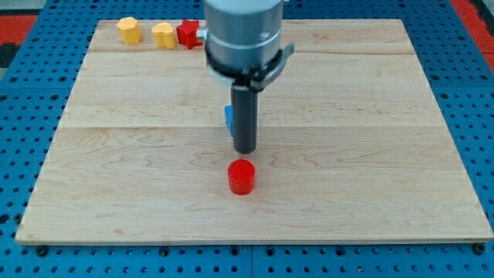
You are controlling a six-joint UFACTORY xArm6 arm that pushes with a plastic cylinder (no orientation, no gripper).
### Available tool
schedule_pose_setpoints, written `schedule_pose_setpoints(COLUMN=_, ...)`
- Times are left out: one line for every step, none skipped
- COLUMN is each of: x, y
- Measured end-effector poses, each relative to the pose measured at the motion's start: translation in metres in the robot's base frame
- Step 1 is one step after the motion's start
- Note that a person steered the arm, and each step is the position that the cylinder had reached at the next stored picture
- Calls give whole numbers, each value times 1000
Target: Place blue cube to the left of red circle
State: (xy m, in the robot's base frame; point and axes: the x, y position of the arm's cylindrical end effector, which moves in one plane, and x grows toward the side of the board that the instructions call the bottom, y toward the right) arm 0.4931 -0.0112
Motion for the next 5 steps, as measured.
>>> schedule_pose_setpoints(x=-43, y=21)
schedule_pose_setpoints(x=-56, y=27)
schedule_pose_setpoints(x=-84, y=21)
schedule_pose_setpoints(x=-101, y=8)
schedule_pose_setpoints(x=-108, y=-33)
